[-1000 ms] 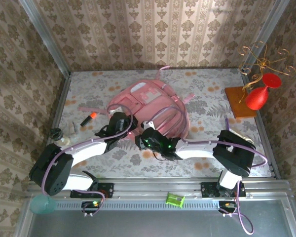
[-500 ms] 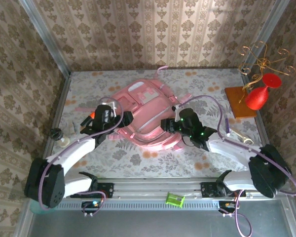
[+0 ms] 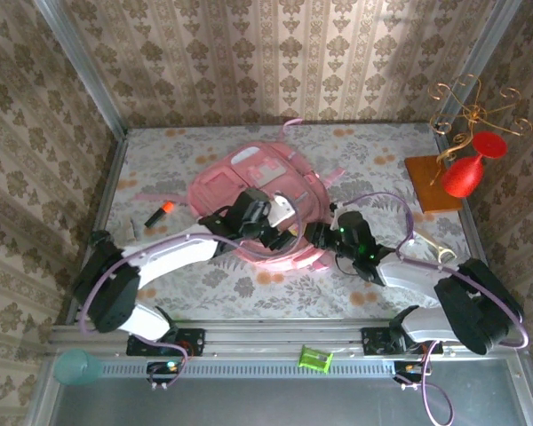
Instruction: Pack the student bag
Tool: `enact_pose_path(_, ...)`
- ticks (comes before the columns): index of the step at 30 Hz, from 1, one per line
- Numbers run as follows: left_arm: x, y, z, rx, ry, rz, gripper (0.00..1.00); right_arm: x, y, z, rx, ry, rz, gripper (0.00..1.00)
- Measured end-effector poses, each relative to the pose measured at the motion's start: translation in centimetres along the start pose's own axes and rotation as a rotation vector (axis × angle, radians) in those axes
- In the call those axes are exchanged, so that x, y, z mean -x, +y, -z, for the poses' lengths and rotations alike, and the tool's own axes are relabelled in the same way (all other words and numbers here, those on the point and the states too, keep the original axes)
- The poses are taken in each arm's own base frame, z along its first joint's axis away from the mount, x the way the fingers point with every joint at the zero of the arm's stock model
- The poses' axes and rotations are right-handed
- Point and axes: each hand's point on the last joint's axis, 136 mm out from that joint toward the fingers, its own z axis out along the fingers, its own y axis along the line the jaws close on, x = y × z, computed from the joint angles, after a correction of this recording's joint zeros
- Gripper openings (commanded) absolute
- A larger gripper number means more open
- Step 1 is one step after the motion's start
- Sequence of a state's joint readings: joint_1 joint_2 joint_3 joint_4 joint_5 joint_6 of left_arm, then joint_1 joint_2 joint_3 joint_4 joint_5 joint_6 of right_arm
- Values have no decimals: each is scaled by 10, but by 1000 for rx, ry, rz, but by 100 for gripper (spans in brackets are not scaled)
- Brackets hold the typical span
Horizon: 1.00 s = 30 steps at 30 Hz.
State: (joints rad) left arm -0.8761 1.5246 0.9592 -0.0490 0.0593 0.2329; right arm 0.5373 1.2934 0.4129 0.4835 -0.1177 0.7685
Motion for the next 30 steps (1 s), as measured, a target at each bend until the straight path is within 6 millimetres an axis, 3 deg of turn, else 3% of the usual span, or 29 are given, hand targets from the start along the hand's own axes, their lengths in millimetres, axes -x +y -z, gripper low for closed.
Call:
enact_pose_path(7,-12,8,-37,27,134,-99,58,4,-5,2,-24,-27,-18,27)
enact_pose_path(15,-12,8,-37,-39,133,-23,33,1,-9,2,-35,-26,-14,27)
enact_pose_path(20,-12,11,-35,-100,111,68,40,6,-9,11,-55,-44,17,27)
enact_pose_path(30,-10,15,-30,-179,78,184,42,10,-15,21,-99,-56,61,27)
